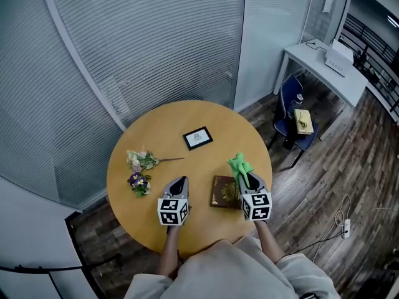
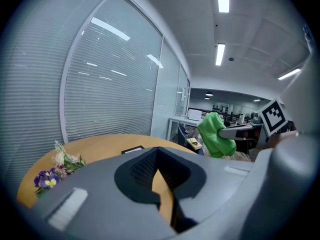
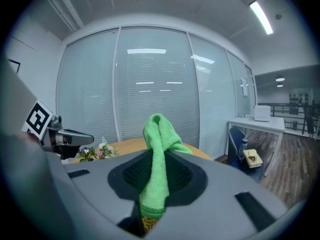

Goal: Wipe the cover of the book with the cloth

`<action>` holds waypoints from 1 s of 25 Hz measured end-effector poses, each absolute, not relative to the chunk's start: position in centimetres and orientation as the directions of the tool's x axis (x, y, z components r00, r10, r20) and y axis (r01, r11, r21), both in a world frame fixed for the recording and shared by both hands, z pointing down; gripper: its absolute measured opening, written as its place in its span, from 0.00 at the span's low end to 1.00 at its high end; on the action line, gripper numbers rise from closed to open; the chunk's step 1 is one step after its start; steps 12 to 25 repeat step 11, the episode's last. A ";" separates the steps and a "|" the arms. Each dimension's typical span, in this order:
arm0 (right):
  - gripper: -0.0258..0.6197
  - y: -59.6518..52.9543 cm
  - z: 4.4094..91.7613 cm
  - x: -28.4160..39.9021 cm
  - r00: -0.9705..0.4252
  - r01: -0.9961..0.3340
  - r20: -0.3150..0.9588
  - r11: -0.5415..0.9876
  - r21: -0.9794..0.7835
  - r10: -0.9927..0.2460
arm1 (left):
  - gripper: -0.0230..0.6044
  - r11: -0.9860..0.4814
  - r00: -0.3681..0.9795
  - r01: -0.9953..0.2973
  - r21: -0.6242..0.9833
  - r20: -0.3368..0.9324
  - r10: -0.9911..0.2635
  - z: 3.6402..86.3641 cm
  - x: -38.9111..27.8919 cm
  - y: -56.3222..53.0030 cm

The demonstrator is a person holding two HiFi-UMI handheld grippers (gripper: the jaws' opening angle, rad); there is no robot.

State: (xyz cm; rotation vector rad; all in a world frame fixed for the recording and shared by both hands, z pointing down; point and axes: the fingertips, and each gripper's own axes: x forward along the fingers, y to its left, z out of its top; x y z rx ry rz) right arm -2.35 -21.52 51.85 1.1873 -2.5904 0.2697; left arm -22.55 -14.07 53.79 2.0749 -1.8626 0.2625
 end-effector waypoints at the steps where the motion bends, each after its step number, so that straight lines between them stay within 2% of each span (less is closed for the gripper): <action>1: 0.15 -21.4 51.8 -2.4 -0.624 -0.761 0.327 0.646 -0.052 -0.709 | 0.05 -0.082 0.123 -0.988 0.128 0.358 -0.926 53.8 -22.6 -14.0; 25: 0.15 -21.0 52.0 -3.0 -0.631 -0.753 0.336 0.656 -0.048 -0.699 | 0.05 -0.062 0.107 -0.989 0.134 0.365 -0.925 54.3 -23.2 -13.2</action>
